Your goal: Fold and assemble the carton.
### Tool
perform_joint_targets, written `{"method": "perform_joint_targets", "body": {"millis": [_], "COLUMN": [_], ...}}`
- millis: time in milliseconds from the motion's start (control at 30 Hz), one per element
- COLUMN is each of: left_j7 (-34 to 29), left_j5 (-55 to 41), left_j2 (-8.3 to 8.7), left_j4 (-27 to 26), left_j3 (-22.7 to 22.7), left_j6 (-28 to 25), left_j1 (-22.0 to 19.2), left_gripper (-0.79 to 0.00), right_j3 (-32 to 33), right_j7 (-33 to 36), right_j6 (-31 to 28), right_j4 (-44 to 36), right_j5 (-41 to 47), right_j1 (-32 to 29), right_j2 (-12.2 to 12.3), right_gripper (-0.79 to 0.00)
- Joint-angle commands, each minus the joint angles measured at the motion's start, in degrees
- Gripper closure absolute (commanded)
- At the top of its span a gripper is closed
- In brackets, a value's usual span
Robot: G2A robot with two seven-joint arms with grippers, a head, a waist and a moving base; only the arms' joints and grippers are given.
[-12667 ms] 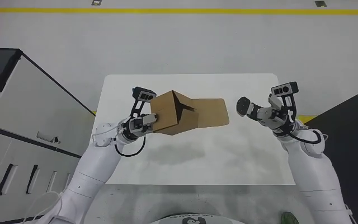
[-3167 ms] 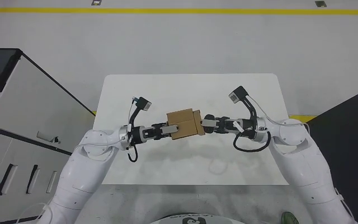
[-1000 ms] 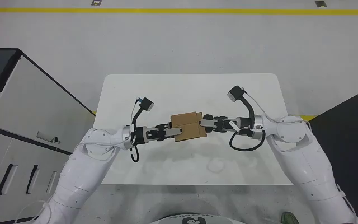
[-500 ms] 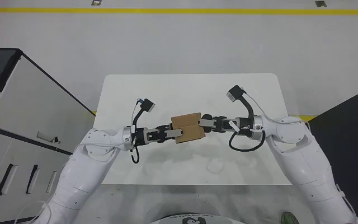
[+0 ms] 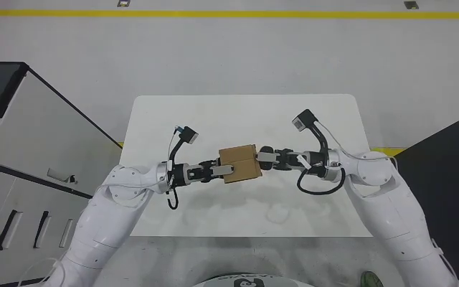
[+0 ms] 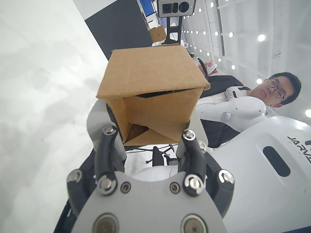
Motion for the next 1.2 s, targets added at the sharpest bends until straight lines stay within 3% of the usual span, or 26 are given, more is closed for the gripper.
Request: {"method": "perform_joint_targets", "body": {"millis": [0,67,1167], "left_j7": [0.1,0.2,0.7], "left_j5": [0.0,-0.2,-2.5], "left_j2": [0.03,0.06,0.44], "left_j4": [0.0,0.0,0.0], "left_j3": [0.0,-0.1,-0.4], "left_j6": [0.0,0.0,-0.7], "left_j1": [0.0,0.1,0.7], "left_gripper": [0.000,0.000,0.000], "right_j3": [0.0,0.0,0.0], "right_j7": [0.0,0.1,-0.1], "right_j6": [-0.1,-0.1,-0.4], "right_j4": [0.0,0.0,0.3], "right_j5": [0.4,0.7,1.7], "right_j1": [-0.1,-0.1,-0.7], "right_j2": [0.0,0.0,0.3], "right_gripper": [-0.049,0.000,0.000]}}
